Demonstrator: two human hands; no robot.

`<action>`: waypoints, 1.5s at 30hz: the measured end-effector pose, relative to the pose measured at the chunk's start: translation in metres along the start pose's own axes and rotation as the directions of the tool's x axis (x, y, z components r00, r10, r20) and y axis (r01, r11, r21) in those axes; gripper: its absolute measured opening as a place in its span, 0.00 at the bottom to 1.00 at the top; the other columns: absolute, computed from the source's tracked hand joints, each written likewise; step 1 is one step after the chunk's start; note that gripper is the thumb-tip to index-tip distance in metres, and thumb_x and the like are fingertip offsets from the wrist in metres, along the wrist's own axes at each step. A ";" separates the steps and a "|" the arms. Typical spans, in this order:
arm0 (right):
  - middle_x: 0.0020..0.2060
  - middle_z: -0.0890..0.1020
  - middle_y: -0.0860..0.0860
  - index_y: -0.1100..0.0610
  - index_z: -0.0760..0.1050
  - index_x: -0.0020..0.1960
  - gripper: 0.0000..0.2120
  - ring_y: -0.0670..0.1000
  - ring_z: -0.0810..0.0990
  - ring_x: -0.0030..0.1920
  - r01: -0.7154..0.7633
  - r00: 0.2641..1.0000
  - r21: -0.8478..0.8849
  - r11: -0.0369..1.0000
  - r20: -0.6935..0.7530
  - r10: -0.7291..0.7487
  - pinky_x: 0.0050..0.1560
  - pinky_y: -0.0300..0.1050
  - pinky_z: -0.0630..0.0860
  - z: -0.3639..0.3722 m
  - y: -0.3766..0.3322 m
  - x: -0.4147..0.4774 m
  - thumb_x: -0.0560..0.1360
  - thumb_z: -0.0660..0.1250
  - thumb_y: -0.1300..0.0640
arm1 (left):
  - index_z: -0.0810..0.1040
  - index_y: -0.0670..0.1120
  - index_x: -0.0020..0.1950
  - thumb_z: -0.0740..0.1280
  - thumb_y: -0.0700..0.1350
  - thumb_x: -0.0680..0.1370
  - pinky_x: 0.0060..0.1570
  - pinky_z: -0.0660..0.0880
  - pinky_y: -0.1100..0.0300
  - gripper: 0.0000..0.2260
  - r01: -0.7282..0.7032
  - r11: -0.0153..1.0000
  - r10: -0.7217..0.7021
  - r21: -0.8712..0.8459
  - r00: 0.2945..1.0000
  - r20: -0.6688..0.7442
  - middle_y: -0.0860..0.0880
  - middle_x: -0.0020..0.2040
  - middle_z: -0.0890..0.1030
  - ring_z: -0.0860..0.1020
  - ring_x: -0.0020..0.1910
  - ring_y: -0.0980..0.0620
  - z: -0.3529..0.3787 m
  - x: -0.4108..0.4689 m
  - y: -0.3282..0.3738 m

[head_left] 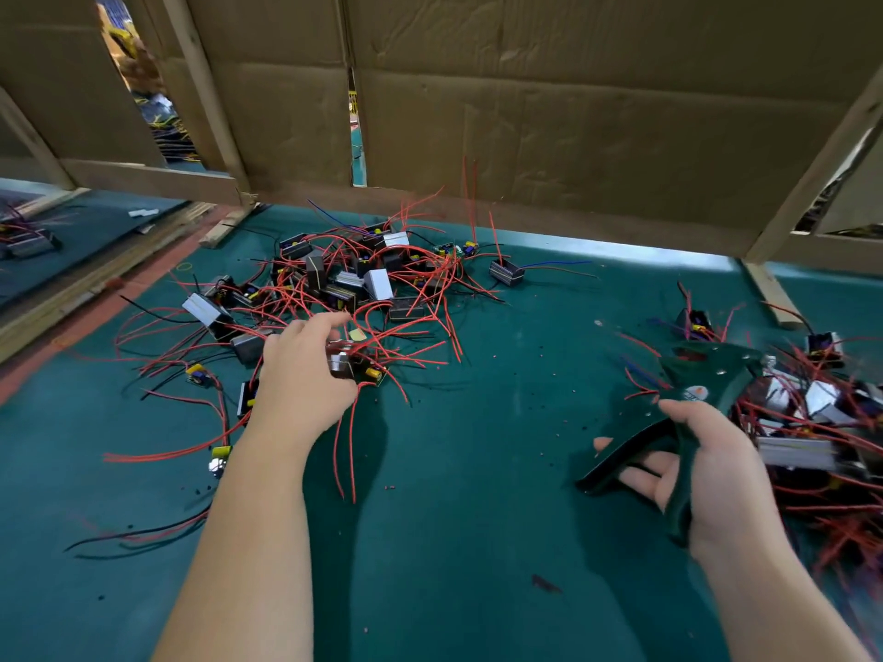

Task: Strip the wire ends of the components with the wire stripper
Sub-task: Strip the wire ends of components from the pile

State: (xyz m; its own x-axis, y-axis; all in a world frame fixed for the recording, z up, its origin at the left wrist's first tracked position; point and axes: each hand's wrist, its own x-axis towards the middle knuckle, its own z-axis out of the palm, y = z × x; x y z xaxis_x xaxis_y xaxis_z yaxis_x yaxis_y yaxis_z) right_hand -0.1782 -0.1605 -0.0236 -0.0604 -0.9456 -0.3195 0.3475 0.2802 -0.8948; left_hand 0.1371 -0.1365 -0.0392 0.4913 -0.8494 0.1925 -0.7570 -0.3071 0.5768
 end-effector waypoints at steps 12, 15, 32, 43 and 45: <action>0.43 0.77 0.58 0.59 0.71 0.54 0.06 0.67 0.84 0.42 0.068 0.997 0.026 0.997 0.033 -0.069 0.40 0.59 0.81 -0.002 -0.004 0.010 0.78 0.61 0.61 | 0.80 0.50 0.51 0.76 0.47 0.71 0.55 0.72 0.46 0.10 0.019 0.999 -0.009 0.047 0.980 -0.198 0.49 0.51 0.81 0.74 0.54 0.43 -0.002 -0.001 0.005; 0.40 0.80 0.56 0.59 0.72 0.51 0.04 0.66 0.84 0.40 0.108 0.991 0.029 0.994 0.082 -0.110 0.44 0.63 0.81 -0.003 -0.003 0.011 0.78 0.60 0.62 | 0.75 0.51 0.50 0.73 0.51 0.72 0.53 0.67 0.47 0.11 -0.080 0.996 0.056 -0.044 0.917 -0.395 0.51 0.50 0.79 0.75 0.52 0.44 -0.004 -0.005 0.012; 0.56 0.82 0.54 0.59 0.75 0.60 0.15 0.64 0.83 0.35 0.088 0.944 0.131 0.987 0.304 -0.125 0.40 0.61 0.82 0.010 0.013 -0.002 0.78 0.55 0.65 | 0.83 0.42 0.43 0.75 0.28 0.67 0.56 0.64 0.74 0.11 -0.553 0.822 0.403 -0.134 0.732 -0.549 0.45 0.59 0.67 0.68 0.45 0.58 0.016 -0.027 0.057; 0.56 0.81 0.58 0.63 0.72 0.63 0.22 0.67 0.82 0.37 0.034 0.929 0.143 0.989 0.359 -0.084 0.38 0.60 0.81 0.012 0.013 -0.005 0.70 0.61 0.59 | 0.81 0.44 0.46 0.73 0.30 0.69 0.58 0.71 0.68 0.11 -0.553 0.788 0.413 -0.271 0.801 -0.435 0.52 0.59 0.76 0.75 0.62 0.55 0.025 -0.030 0.061; 0.56 0.81 0.59 0.63 0.73 0.63 0.22 0.67 0.82 0.36 0.034 0.929 0.148 0.988 0.361 -0.086 0.37 0.60 0.81 0.012 0.012 -0.005 0.70 0.61 0.59 | 0.81 0.43 0.45 0.73 0.29 0.68 0.58 0.73 0.65 0.11 -0.574 0.766 0.446 -0.290 0.799 -0.404 0.51 0.56 0.77 0.76 0.58 0.56 0.024 -0.030 0.064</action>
State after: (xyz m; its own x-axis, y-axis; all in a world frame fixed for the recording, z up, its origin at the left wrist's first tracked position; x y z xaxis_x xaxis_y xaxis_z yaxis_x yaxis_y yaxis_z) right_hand -0.1621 -0.1543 -0.0285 0.2516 -0.9619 -0.1074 0.4803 0.2204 -0.8489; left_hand 0.0635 -0.1408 -0.0274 0.2287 -0.6421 0.7317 -0.7371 0.3767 0.5610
